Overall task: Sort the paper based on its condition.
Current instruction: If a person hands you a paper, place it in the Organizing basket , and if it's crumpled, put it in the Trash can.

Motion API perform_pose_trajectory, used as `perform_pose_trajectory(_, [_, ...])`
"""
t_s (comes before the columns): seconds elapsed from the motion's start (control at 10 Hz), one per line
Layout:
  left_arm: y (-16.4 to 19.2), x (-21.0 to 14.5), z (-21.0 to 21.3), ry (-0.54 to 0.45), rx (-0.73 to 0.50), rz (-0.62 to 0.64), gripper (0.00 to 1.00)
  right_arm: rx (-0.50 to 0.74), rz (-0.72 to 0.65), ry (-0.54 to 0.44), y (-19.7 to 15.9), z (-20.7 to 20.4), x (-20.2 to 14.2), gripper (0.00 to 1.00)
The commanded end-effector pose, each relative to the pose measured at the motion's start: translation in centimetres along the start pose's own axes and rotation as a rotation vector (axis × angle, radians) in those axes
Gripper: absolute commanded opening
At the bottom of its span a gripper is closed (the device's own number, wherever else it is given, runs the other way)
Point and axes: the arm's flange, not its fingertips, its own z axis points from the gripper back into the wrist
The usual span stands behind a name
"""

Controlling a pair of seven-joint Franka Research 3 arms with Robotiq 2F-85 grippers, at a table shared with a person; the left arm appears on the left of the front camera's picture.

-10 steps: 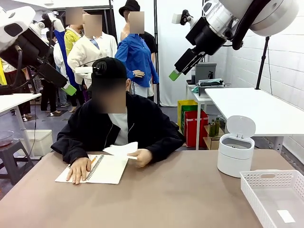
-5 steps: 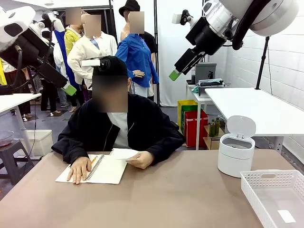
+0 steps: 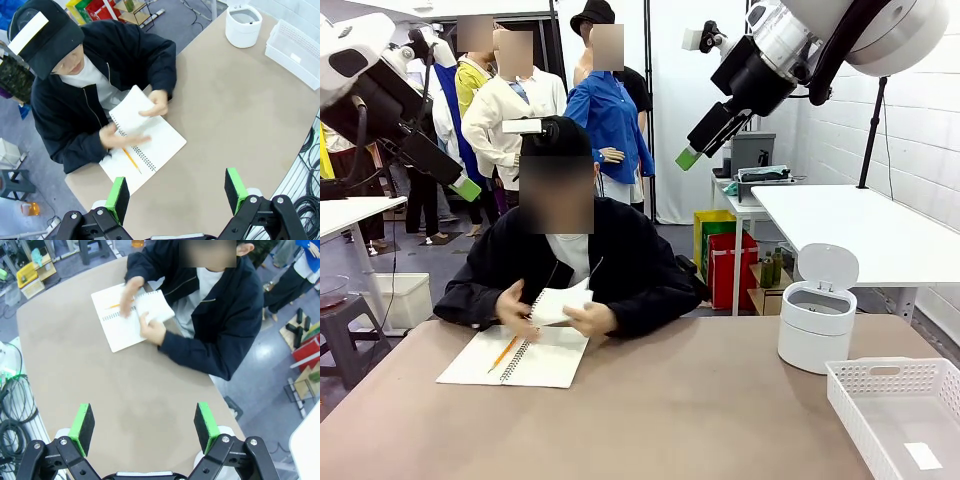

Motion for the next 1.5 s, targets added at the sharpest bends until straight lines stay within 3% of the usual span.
perform_pose_trajectory(0.0, [0.00,-0.06,0.05,0.003,0.000,0.001,1.00,0.001,-0.004,-0.001,-0.02,0.00,0.01,1.00])
perform_pose_trajectory(1.4, [0.00,-0.06,0.05,0.003,0.000,0.001,1.00,0.001,-0.004,-0.001,-0.02,0.00,0.01,1.00])
